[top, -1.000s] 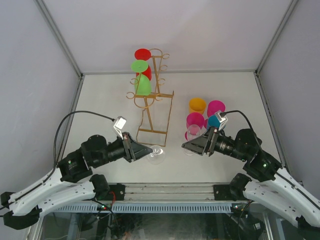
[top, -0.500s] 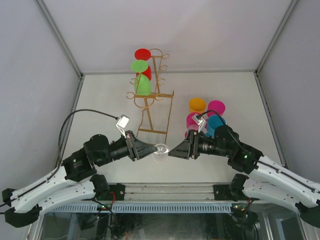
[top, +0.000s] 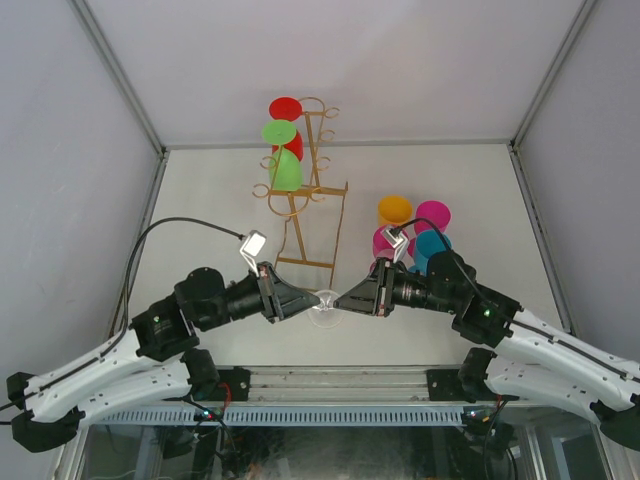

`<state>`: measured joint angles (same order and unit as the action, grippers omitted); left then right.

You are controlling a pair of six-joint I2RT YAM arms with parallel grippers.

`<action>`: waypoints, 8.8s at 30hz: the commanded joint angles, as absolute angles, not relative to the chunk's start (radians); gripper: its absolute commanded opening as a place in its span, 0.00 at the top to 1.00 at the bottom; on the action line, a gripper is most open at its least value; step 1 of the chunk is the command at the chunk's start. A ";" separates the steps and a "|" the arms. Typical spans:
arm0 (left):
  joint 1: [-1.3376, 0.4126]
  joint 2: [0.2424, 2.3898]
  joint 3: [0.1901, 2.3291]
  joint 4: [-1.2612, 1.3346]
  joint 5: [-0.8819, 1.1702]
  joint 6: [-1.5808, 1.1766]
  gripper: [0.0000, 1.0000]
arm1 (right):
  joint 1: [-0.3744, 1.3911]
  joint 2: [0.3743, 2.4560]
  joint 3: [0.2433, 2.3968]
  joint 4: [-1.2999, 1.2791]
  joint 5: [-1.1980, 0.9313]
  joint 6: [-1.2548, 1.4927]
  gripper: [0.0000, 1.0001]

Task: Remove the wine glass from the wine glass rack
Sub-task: Place the wine glass at the center of the board.

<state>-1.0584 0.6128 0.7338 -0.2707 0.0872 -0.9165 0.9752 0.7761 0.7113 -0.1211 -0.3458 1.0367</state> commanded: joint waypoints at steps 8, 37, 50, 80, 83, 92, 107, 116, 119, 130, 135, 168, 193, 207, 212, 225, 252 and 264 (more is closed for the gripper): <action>-1.068 0.603 0.729 -0.197 0.111 -0.914 1.00 | 0.984 0.771 0.744 -0.051 -0.354 1.053 0.84; -1.087 0.620 0.695 -0.170 0.183 -0.951 0.71 | 0.991 0.696 0.743 -0.061 -0.232 0.958 1.00; -1.091 0.650 0.683 -0.075 0.210 -0.979 0.82 | 1.003 0.704 0.743 -0.009 -0.271 0.939 1.00; -1.200 0.411 0.619 -0.274 0.356 -0.285 1.00 | 0.782 0.518 0.923 -0.465 -0.108 0.849 0.41; -1.200 0.349 0.587 -0.266 0.426 -0.186 1.00 | 0.721 0.556 0.930 -0.493 -0.200 0.892 0.40; -1.200 0.298 0.554 -0.148 0.640 -0.143 1.00 | 0.657 0.665 0.927 -0.457 -0.462 0.890 0.38; -1.200 0.331 0.581 -0.097 0.732 -0.157 1.00 | 0.532 0.728 0.854 -0.323 -0.646 0.919 0.38; -1.200 0.328 0.579 -0.067 0.752 -0.155 1.00 | 0.509 0.811 0.844 -0.234 -0.909 0.945 0.39; -1.200 0.327 0.576 -0.057 0.756 -0.152 1.00 | 0.511 0.838 0.829 -0.154 -1.012 0.979 0.42; -1.200 0.293 0.559 -0.071 0.747 -0.139 1.00 | 0.555 0.830 0.828 -0.089 -1.181 0.995 0.56; -1.200 0.301 0.565 -0.077 0.752 -0.130 1.00 | 0.626 0.844 0.827 -0.030 -1.204 1.007 0.57; -1.200 0.326 0.614 -0.251 0.704 -0.057 1.00 | 0.623 0.827 0.828 -0.039 -1.140 1.027 0.84; -1.200 0.351 0.606 -0.265 0.697 -0.063 0.96 | 0.627 0.786 0.829 -0.064 -1.098 1.010 1.00; -1.200 0.351 0.624 -0.331 0.693 -0.032 0.77 | 0.638 0.761 0.828 -0.109 -1.073 0.976 1.00; -1.200 0.342 0.631 -0.350 0.674 -0.027 0.66 | 0.652 0.761 0.829 -0.114 -1.058 0.970 1.00; -1.200 0.340 0.658 -0.403 0.651 0.004 0.44 | 0.710 0.768 0.867 -0.221 -0.972 0.878 1.00; -1.200 0.297 0.608 -0.310 0.266 -0.152 0.09 | 1.141 0.813 1.166 -0.872 0.007 0.647 1.00; -1.200 0.283 0.604 -0.340 -0.273 -0.280 0.00 | 1.148 0.800 1.266 -1.169 0.140 0.708 1.00</action>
<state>-1.2015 0.2977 0.6075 -0.3626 0.0387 -0.1875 1.1351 0.7578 1.1801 -1.0367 0.0734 0.6708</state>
